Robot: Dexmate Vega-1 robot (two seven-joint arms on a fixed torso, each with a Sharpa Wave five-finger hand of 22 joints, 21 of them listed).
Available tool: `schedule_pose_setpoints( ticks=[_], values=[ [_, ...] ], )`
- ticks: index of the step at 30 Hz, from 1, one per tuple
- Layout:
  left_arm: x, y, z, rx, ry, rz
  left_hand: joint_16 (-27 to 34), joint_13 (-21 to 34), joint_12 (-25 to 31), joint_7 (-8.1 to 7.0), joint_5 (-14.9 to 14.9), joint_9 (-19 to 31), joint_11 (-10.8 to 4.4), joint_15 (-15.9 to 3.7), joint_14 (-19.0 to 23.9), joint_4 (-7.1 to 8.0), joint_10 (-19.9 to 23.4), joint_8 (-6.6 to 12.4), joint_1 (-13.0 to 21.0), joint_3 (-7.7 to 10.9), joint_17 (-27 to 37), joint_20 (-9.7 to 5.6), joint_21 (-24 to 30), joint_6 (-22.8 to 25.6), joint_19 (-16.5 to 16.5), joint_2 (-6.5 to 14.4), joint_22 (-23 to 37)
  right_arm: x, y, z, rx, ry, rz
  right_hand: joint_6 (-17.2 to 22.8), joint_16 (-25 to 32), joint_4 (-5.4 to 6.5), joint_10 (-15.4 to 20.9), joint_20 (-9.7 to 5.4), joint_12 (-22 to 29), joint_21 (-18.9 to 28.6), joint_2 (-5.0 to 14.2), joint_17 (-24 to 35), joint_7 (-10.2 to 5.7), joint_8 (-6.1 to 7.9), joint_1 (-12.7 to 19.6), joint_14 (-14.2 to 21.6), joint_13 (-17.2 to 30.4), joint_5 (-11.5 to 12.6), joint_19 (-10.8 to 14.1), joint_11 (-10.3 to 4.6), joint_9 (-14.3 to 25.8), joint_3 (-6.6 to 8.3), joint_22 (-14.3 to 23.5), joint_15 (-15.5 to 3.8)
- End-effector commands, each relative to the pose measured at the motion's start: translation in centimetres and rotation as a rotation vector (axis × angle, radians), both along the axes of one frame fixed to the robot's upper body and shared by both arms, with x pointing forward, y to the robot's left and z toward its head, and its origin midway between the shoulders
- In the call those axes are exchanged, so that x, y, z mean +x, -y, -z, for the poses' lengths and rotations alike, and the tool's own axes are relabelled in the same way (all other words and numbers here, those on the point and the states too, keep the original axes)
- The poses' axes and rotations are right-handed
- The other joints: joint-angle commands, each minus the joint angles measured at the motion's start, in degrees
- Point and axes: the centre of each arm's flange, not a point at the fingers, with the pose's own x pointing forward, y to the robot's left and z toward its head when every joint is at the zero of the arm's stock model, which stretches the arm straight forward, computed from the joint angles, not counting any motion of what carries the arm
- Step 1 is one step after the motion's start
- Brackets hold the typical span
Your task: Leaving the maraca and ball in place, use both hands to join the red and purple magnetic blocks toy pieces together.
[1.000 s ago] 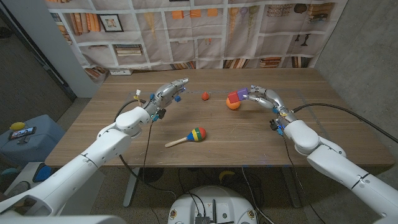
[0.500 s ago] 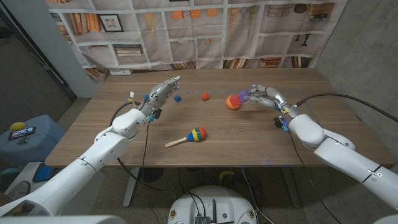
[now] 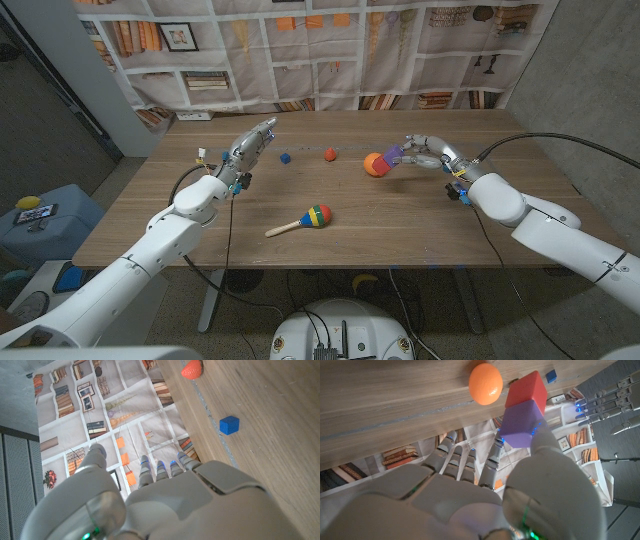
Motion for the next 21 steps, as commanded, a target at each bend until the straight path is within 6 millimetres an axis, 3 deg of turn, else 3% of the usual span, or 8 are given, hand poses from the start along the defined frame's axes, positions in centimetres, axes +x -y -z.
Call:
schedule_pose_setpoints(
  ticks=[1,8,21],
  values=[
    [0.3,-1.9,0.1,-0.034,-0.011,-0.059,-0.19,0.01,-0.22,-0.32,0.43,0.05,-0.48,-0.43,-0.09,0.14,0.02,0.06,-0.55,0.08,-0.03,-0.65,-0.08,0.09,-0.42,-0.04,0.19,0.0,-0.4,-1.8,-0.146,-0.005,0.069,2.65,0.00,0.11,0.53,-0.01,0.18,0.21,2.95,0.15,-2.30,0.35,2.95,0.26,0.03,0.28,0.56,-0.41,0.15,-0.14,0.29,-0.19],
    [0.7,-2.8,0.3,-0.059,-0.016,-0.081,-0.07,-0.01,-0.07,-0.15,0.46,0.05,-1.00,-0.64,0.27,0.12,0.38,0.37,-1.01,0.17,-0.03,-0.87,0.12,0.77,-0.28,0.38,0.18,0.0,-0.9,-2.8,-0.225,-0.007,0.111,2.92,0.07,0.09,0.86,-0.05,0.29,0.27,2.98,0.14,-2.29,0.44,3.08,0.48,0.02,0.28,0.76,-0.57,0.12,-0.14,0.28,-0.34],
    [0.8,-4.1,0.6,-0.093,-0.013,-0.108,-0.06,-0.03,-0.15,-2.04,0.54,0.05,-1.30,-0.89,0.36,0.37,0.11,0.00,-2.30,0.34,0.05,-1.13,0.43,-0.53,0.21,1.35,0.18,0.2,-2.7,-3.6,-0.384,0.003,0.181,2.71,0.07,0.01,1.05,-0.02,0.30,0.30,2.94,0.09,-2.45,0.48,3.35,0.65,0.01,0.26,0.96,-0.58,0.31,-0.19,0.28,-0.50]
  ],
)
